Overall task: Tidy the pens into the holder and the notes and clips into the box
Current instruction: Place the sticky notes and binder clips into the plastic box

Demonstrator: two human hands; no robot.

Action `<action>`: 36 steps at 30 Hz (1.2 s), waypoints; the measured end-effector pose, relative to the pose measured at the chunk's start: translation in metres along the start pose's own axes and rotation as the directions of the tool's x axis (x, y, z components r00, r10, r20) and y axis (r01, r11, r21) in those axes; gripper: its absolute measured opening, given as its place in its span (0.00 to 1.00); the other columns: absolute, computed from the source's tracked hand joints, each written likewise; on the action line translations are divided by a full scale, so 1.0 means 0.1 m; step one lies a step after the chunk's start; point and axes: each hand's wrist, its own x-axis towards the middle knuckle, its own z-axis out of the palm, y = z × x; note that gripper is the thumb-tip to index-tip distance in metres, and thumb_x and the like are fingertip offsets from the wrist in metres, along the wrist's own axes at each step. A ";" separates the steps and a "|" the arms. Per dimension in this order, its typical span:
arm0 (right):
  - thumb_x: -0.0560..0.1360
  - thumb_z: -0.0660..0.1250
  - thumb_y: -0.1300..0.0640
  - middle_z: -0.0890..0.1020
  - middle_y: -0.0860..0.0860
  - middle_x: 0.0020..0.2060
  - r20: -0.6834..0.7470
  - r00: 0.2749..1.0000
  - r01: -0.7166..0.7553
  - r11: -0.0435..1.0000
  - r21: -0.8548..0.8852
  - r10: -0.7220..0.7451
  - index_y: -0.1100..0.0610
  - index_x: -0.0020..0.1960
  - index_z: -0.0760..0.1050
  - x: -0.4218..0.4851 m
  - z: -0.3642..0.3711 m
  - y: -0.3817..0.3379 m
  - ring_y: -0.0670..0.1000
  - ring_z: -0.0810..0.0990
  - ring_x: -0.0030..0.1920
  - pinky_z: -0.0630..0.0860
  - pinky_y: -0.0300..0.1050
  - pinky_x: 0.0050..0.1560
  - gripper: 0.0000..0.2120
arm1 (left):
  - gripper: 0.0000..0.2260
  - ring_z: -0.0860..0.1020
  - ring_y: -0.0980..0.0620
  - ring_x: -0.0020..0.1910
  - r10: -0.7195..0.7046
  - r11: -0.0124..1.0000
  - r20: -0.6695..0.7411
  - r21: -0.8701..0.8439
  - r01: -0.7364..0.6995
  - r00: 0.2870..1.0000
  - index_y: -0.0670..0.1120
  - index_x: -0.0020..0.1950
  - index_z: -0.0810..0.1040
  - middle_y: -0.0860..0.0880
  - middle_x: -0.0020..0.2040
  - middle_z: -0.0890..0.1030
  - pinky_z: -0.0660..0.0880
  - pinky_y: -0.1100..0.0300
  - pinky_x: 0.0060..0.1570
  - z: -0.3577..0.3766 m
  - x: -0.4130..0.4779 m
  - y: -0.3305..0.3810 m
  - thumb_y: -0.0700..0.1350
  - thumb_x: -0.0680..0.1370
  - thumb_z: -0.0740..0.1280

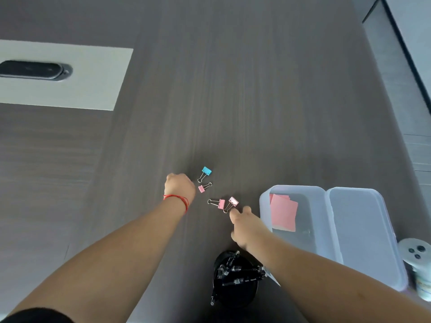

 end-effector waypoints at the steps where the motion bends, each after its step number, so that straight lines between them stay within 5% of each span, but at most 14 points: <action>1: 0.74 0.63 0.64 0.68 0.60 0.57 -0.021 1.000 0.011 1.000 0.018 -0.011 0.59 0.65 0.66 -0.04 -0.03 -0.01 0.58 0.69 0.39 0.68 0.46 0.40 0.20 | 0.14 0.78 0.46 0.56 0.012 0.997 0.043 0.076 -0.016 0.999 0.45 0.52 0.79 0.46 0.55 0.79 0.65 0.59 0.43 -0.06 -0.06 0.06 0.33 0.74 0.59; 4: 0.74 0.64 0.61 0.70 0.58 0.56 -0.106 0.990 0.101 0.991 0.091 -0.091 0.59 0.62 0.69 -0.26 -0.24 -0.06 0.55 0.70 0.33 0.70 0.46 0.39 0.17 | 0.11 0.79 0.48 0.56 0.095 0.970 0.083 0.218 -0.111 0.992 0.49 0.48 0.75 0.48 0.56 0.81 0.66 0.61 0.39 -0.07 -0.03 0.18 0.34 0.76 0.59; 7: 0.75 0.65 0.58 0.71 0.54 0.53 -0.243 0.962 0.180 0.956 0.234 -0.121 0.54 0.58 0.71 -0.61 -0.62 0.06 0.55 0.73 0.36 0.72 0.45 0.43 0.13 | 0.10 0.79 0.42 0.53 0.131 0.988 0.012 0.084 -0.132 0.991 0.41 0.49 0.81 0.41 0.55 0.80 0.74 0.56 0.48 0.06 0.03 0.15 0.41 0.77 0.61; 11: 0.74 0.64 0.58 0.69 0.49 0.48 -0.403 0.911 0.112 0.892 0.437 0.083 0.48 0.49 0.70 -0.87 -0.99 0.66 0.54 0.75 0.43 0.70 0.44 0.44 0.07 | 0.14 0.73 0.40 0.57 0.301 0.934 -0.022 0.210 -0.290 0.953 0.38 0.54 0.79 0.40 0.58 0.73 0.73 0.52 0.59 0.25 0.02 0.15 0.47 0.77 0.64; 15: 0.72 0.65 0.61 0.71 0.53 0.50 -0.225 0.926 -0.152 0.843 0.517 0.304 0.52 0.51 0.72 -0.59 -0.66 1.16 0.56 0.76 0.41 0.72 0.41 0.30 0.10 | 0.14 0.70 0.42 0.60 0.305 0.909 0.000 0.297 -0.292 0.952 0.40 0.62 0.73 0.42 0.62 0.69 0.74 0.51 0.60 0.35 -0.05 0.19 0.46 0.78 0.63; 20: 0.77 0.61 0.60 0.67 0.58 0.64 -0.123 0.966 -0.179 0.932 0.315 0.227 0.56 0.67 0.67 -0.19 -0.22 1.13 0.60 0.74 0.56 0.75 0.50 0.58 0.19 | 0.13 0.70 0.41 0.59 0.331 0.886 -0.001 0.346 -0.310 0.944 0.39 0.62 0.72 0.41 0.61 0.71 0.74 0.50 0.57 0.38 -0.02 0.21 0.40 0.79 0.61; 24: 0.76 0.63 0.57 0.68 0.59 0.64 -0.170 0.957 -0.149 0.904 0.401 0.234 0.53 0.66 0.68 -0.14 -0.18 1.08 0.62 0.76 0.56 0.77 0.52 0.54 0.19 | 0.12 0.74 0.39 0.57 0.300 0.881 0.012 0.380 -0.281 0.954 0.38 0.59 0.74 0.39 0.58 0.74 0.73 0.51 0.56 0.37 0.06 0.23 0.38 0.76 0.62; 28: 0.75 0.64 0.52 0.65 0.54 0.63 -0.186 0.959 -0.104 0.879 0.465 0.212 0.46 0.63 0.68 -0.43 -0.27 1.16 0.58 0.77 0.54 0.78 0.50 0.54 0.17 | 0.05 0.78 0.36 0.49 0.220 0.960 -0.003 0.177 -0.216 0.976 0.36 0.43 0.76 0.37 0.48 0.80 0.73 0.52 0.44 0.24 -0.03 0.31 0.38 0.72 0.65; 30: 0.76 0.64 0.50 0.66 0.52 0.65 -0.218 0.947 -0.105 0.867 0.487 0.237 0.45 0.67 0.66 -0.63 -0.28 1.25 0.57 0.77 0.57 0.74 0.48 0.59 0.20 | 0.04 0.79 0.41 0.43 0.244 0.969 -0.061 -0.026 -0.246 0.968 0.38 0.42 0.78 0.43 0.41 0.79 0.71 0.57 0.40 0.17 -0.23 0.51 0.38 0.73 0.66; 33: 0.76 0.66 0.49 0.67 0.51 0.65 -0.209 0.935 -0.136 0.833 0.536 0.287 0.43 0.68 0.65 -0.93 -0.27 1.40 0.55 0.76 0.58 0.74 0.47 0.57 0.23 | 0.01 0.71 0.53 0.35 0.579 0.798 -0.108 -0.131 -0.589 0.808 0.42 0.40 0.77 0.48 0.36 0.74 0.66 0.63 0.40 0.09 -0.71 1.08 0.39 0.72 0.67; 36: 0.75 0.67 0.48 0.69 0.50 0.63 -0.180 0.937 -0.133 0.779 0.612 0.300 0.43 0.66 0.67 -1.11 -0.22 1.46 0.53 0.78 0.51 0.75 0.46 0.53 0.21 | 0.03 0.71 0.50 0.40 0.801 0.591 0.146 -0.047 -0.805 0.580 0.43 0.39 0.77 0.49 0.39 0.72 0.64 0.64 0.41 0.29 -1.07 1.63 0.38 0.72 0.65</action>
